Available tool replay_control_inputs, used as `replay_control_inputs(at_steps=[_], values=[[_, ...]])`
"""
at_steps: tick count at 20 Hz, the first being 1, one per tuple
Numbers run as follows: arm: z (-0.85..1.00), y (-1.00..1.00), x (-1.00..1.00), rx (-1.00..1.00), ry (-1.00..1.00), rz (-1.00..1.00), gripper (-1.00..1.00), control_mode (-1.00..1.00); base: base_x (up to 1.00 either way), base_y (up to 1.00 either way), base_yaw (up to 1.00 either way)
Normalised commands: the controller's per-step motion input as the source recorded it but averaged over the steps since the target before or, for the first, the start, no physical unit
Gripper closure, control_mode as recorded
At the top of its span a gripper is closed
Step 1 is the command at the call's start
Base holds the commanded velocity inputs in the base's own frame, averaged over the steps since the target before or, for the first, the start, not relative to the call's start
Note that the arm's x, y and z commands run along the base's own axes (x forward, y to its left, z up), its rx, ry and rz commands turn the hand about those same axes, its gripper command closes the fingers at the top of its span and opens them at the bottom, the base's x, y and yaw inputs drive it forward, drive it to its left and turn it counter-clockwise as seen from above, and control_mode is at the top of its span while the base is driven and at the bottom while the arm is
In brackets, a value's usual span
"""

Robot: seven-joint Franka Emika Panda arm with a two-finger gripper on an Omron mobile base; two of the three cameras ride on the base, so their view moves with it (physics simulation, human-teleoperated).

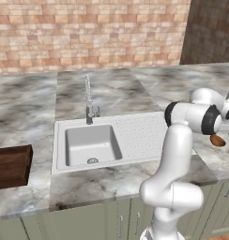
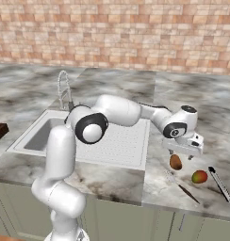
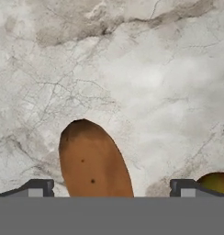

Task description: Pick up all produce items and place them in the sink. Turn on the sink faucet to wash them. Then turn the sink off and put them in the tray.

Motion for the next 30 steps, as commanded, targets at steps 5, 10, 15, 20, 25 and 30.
replay_control_inputs(at_steps=[5, 10, 15, 20, 25, 30], values=[[-0.24, 0.23, -0.32, 0.00, 0.00, 0.09, -1.00, -1.00, 0.00, 0.00, 0.00], [-0.22, 0.25, -0.06, 0.01, 0.00, 0.11, -1.00, -1.00, 0.00, 0.00, 0.00], [-0.12, 0.03, 0.18, 0.02, -0.01, 0.08, -1.00, -1.00, 0.00, 0.00, 0.00], [-0.19, 0.00, 0.22, 0.01, -0.07, 0.07, -1.00, -1.00, 0.00, 0.00, 0.00], [-0.26, 0.00, 0.06, 0.00, -0.10, 0.09, -1.00, -1.00, 0.00, 0.00, 0.00], [-0.39, 0.08, 0.00, -0.11, 0.01, 0.02, 1.00, -1.00, 0.00, 0.00, 0.00]])
